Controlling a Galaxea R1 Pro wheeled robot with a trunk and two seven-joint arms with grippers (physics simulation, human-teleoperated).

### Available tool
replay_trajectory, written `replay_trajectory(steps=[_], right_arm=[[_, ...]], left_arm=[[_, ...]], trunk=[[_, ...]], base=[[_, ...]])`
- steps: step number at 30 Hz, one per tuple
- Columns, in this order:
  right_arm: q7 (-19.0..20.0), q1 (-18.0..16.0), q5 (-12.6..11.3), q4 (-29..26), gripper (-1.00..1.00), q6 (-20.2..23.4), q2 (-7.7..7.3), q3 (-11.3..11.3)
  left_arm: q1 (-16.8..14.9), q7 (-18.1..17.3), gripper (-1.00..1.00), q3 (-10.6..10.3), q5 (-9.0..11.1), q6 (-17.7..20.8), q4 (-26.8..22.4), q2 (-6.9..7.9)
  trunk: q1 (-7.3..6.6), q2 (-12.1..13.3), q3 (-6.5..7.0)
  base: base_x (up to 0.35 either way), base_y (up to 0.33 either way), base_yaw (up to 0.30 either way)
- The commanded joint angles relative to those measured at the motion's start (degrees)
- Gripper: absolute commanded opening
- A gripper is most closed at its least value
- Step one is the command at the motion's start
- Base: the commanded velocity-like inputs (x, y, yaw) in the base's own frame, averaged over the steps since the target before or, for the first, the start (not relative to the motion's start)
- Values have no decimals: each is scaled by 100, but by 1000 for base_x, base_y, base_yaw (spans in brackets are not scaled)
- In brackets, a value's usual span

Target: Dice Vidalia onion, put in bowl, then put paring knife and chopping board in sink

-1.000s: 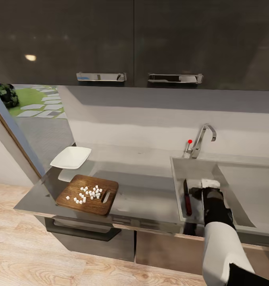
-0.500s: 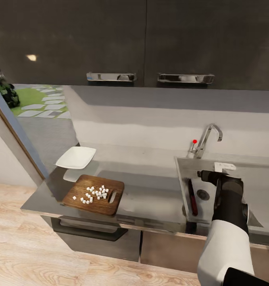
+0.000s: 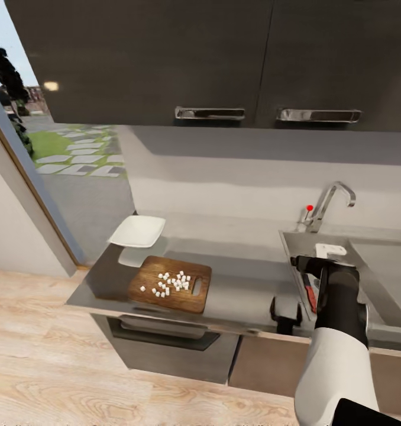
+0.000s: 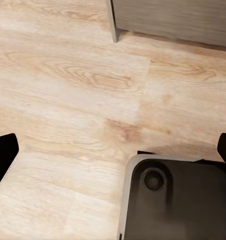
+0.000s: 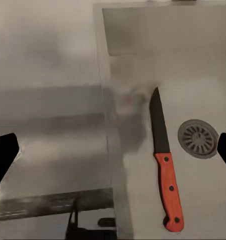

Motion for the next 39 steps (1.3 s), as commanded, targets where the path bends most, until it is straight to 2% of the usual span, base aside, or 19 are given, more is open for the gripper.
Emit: replay_trajectory(steps=[1, 9, 18, 39], right_arm=[[59, -9, 61, 46, 100, 1, 7, -16], [49, -9, 61, 326, 100, -2, 7, -19], [38, -9, 61, 391, 100, -10, 7, -18], [29, -9, 61, 461, 100, -11, 7, -15]], left_arm=[[-2, 48, 100, -48, 25, -9, -10, 9], [-2, 48, 100, -48, 25, -10, -17, 9], [-2, 48, 100, -48, 25, -10, -17, 9], [-2, 48, 100, -53, 25, -10, -17, 9]], trunk=[[3, -13, -11], [3, -13, -11], [3, -13, -11], [3, -13, -11]], base=[[-125, 299, 0], [-125, 299, 0], [-114, 299, 0], [-4, 301, 0]])
